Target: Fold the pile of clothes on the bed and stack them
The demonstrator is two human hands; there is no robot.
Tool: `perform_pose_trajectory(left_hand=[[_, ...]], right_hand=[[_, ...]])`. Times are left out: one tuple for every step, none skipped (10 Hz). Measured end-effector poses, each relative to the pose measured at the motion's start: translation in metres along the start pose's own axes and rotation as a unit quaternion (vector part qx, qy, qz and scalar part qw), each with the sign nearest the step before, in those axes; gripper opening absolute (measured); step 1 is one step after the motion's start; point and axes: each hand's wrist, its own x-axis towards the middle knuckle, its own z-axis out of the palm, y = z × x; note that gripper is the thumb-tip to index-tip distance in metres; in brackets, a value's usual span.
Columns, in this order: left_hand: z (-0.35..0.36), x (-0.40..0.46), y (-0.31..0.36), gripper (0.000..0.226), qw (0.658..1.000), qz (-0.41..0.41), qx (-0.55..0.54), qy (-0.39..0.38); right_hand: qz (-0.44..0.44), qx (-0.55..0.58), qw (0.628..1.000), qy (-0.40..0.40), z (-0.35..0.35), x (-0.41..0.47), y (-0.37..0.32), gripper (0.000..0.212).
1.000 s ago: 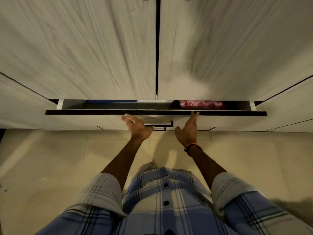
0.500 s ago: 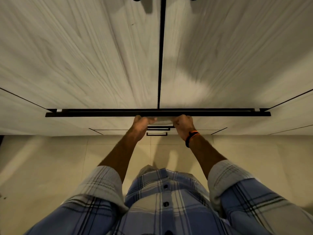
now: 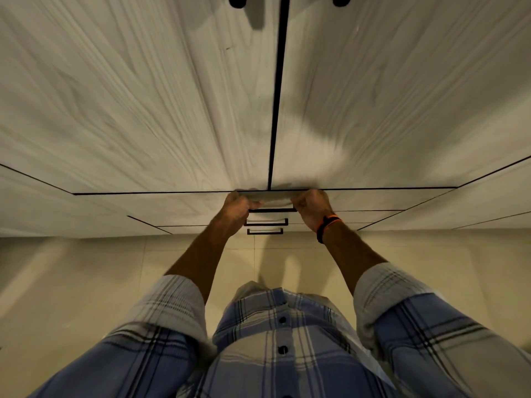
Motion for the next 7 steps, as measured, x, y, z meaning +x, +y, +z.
perform_pose_trajectory(left_hand=[[0.006,-0.027,0.020,0.044,1.000,0.008,0.015,-0.017],[0.006,-0.031,0.020,0.039,0.999,0.019,0.027,-0.005],[0.003,-0.034,0.020,0.038,0.999,0.022,0.043,0.010],[-0.002,-0.038,0.019,0.053,0.997,0.009,0.069,0.019],[-0.004,-0.052,0.023,0.050,0.996,0.024,0.081,0.021],[-0.002,-0.066,0.027,0.045,0.993,0.041,0.109,0.017],[0.000,-0.083,0.023,0.074,0.986,0.025,0.162,0.043]], right_hand=[[0.006,-0.038,0.999,0.007,-0.004,0.006,-0.004,0.029],[0.014,-0.071,0.997,0.006,-0.010,0.010,-0.006,0.018],[0.023,-0.085,0.996,0.000,-0.017,0.004,-0.006,0.038],[0.017,-0.138,0.990,0.008,-0.020,-0.007,-0.011,0.046],[0.002,-0.205,0.979,0.016,-0.019,-0.019,-0.016,0.051],[-0.008,-0.261,0.965,-0.016,-0.019,-0.031,-0.013,0.078],[-0.042,-0.326,0.944,-0.036,-0.019,-0.049,-0.006,0.086]])
